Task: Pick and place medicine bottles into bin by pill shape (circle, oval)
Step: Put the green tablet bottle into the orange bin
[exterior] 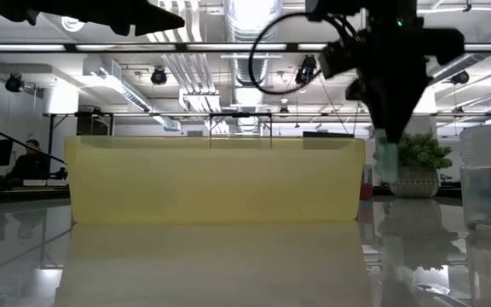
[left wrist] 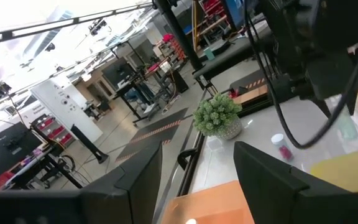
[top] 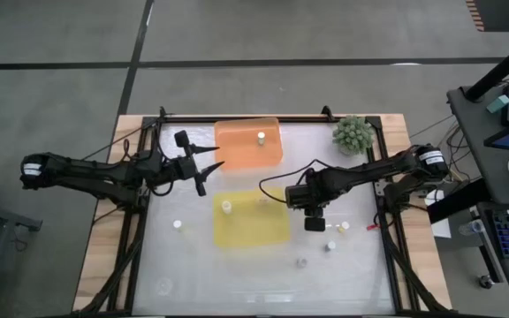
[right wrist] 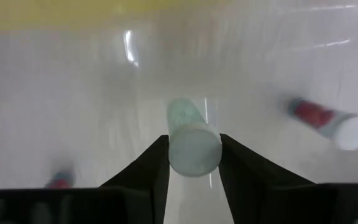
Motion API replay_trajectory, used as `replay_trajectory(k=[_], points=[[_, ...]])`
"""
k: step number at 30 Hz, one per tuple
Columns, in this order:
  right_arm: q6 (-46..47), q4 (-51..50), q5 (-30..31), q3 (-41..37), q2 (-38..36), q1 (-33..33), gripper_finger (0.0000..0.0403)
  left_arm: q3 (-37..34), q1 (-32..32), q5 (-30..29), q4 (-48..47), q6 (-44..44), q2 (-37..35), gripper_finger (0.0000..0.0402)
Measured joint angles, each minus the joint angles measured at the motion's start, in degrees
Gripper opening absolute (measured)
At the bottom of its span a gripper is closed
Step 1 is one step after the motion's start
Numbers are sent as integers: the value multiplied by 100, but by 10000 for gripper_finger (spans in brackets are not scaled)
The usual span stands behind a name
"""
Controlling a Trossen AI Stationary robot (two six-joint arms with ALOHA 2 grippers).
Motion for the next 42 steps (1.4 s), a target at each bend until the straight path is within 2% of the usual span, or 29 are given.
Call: replay_trajectory(k=[6,11,21,26,35,42], points=[[17,-433,37,967,21,-333,113,0,4,0,-24,-2,-9,184],[-412,-587,147,1771,272,-689,112,0,4,0,-14,2,-3,184],[-2092,-1162,221,3655,1536,-1472,112,0,4,0,-5,103,4,184],[-2887,-1157,92,4499,2032,-2074,112,-2,4,0,-15,107,2,184],[-3558,-1110,-465,4928,2890,-3195,112,-2,4,0,-20,111,2,184],[-3934,-1050,-491,4999,3451,-3613,112,-2,4,0,-11,138,2,184]])
